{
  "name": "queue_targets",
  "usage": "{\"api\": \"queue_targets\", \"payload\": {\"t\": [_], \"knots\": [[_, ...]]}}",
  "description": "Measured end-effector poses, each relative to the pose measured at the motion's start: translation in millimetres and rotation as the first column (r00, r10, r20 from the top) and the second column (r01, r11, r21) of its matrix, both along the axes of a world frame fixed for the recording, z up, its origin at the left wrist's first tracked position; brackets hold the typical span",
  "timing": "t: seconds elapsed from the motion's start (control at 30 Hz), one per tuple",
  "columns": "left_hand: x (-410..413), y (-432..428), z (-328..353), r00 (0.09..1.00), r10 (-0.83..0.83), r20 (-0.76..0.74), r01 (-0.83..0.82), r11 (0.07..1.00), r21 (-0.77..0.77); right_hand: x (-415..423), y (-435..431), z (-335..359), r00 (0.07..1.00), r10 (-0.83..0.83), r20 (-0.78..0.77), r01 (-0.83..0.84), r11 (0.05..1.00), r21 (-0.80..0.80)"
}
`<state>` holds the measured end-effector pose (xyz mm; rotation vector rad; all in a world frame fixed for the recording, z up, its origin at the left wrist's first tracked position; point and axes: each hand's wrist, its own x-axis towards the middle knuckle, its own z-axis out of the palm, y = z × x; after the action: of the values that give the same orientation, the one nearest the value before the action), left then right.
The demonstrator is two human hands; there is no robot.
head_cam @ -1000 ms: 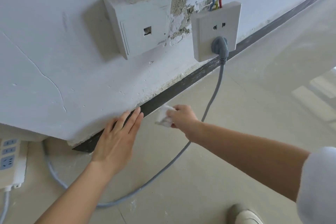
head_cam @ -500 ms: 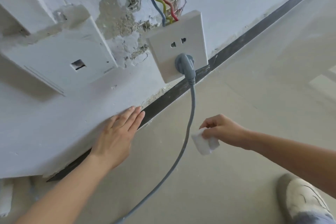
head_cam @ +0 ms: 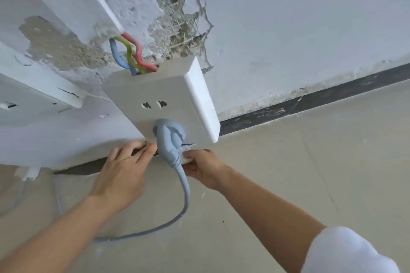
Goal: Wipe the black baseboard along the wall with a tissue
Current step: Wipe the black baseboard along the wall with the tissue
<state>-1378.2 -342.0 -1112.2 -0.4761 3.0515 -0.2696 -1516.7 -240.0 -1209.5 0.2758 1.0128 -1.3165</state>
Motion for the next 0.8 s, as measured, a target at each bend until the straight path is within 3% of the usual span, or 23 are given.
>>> {"api": "queue_targets", "payload": {"t": [0.13,0.33,0.43,0.7,0.8], "knots": [[-16.8,33.9,9.4,0.972,0.234,-0.025,-0.232,0.971,0.066,7.6,-7.4,-4.8,0.980,-0.166,0.113,0.164,0.986,0.024],[-20.0,38.0,10.6,0.970,0.243,-0.005,-0.242,0.970,0.026,-6.0,-1.5,2.6,0.951,-0.296,0.087,0.288,0.953,0.094],[-21.7,43.1,14.5,0.918,0.382,0.104,-0.392,0.916,0.092,-16.7,9.7,-4.5,0.934,-0.350,0.063,0.344,0.935,0.088],[-23.9,35.1,35.6,0.859,0.323,0.397,-0.412,0.897,0.161,-56.4,72.7,19.5,0.768,-0.635,0.077,0.634,0.772,0.037],[-24.9,25.1,35.0,0.863,0.251,0.439,-0.350,0.923,0.161,-52.4,80.9,30.1,0.806,-0.591,0.028,0.585,0.803,0.117]]}}
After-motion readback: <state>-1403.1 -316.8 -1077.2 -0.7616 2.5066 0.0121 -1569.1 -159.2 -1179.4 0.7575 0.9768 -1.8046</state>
